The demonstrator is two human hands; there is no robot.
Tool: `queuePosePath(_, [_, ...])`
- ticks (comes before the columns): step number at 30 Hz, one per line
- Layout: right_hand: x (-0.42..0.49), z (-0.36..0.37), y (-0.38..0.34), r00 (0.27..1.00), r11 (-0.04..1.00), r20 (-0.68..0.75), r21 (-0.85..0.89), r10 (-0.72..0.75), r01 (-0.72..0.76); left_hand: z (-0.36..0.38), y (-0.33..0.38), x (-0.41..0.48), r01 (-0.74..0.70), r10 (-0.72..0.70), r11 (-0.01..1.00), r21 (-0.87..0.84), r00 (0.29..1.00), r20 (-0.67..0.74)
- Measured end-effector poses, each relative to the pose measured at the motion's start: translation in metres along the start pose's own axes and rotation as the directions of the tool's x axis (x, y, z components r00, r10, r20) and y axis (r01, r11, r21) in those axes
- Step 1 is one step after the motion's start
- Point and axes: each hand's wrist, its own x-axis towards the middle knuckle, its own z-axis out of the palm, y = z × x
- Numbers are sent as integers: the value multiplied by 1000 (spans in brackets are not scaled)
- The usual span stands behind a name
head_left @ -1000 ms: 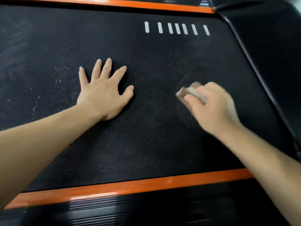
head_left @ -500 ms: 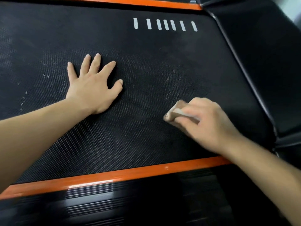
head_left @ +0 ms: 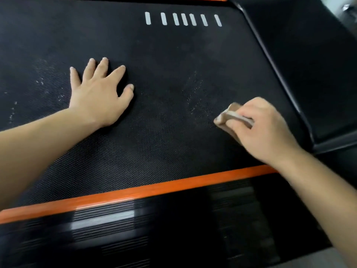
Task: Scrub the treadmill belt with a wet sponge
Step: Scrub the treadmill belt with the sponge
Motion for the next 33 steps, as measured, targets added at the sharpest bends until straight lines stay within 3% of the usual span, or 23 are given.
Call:
queuePosePath(2, [-20,1,-7,998,997,38,65,-42,40,0,8,-3,-14,14,999,-49,1000,-13])
queuePosePath(4, [-40,-2,-17,971,980,188,162,-146,116,1,22,-7,6,-5,996,-84,1000,8])
queuePosePath(6, [-31,-8,-9,951,979,254,147,-178,144,3,38,-7,59,-54,993,-101,998,44])
queuePosePath(10, [-1,-10,14,998,998,65,58,15,-18,9,53,-6,112,-109,991,-80,993,42])
queuePosePath(11, [-6,-7,13,999,999,50,48,-1,-1,11,53,-8,108,-106,992,-66,994,30])
queuePosePath(16, [-29,-16,0,938,979,304,164,-168,122,16,54,-10,91,-91,995,-45,996,5])
queuePosePath(21, [-14,-22,27,995,998,102,61,-7,1,16,55,-11,83,-83,996,-31,997,-2])
queuePosePath(25, [-32,-21,9,954,984,279,166,-106,61,17,54,-9,-94,94,996,-1,995,16])
queuePosePath(27, [-12,-18,19,979,991,176,111,-98,79,17,54,-8,-122,122,992,11,991,49])
queuePosePath(30, [35,-12,35,997,995,-52,-79,60,-64,16,54,-8,-108,106,994,21,991,78])
queuePosePath(31, [42,-6,34,994,990,-78,-111,81,-90,16,54,-8,-107,105,994,21,991,78])
queuePosePath(33, [37,8,17,999,993,-46,-114,-24,18,15,54,-8,-105,103,994,21,992,76])
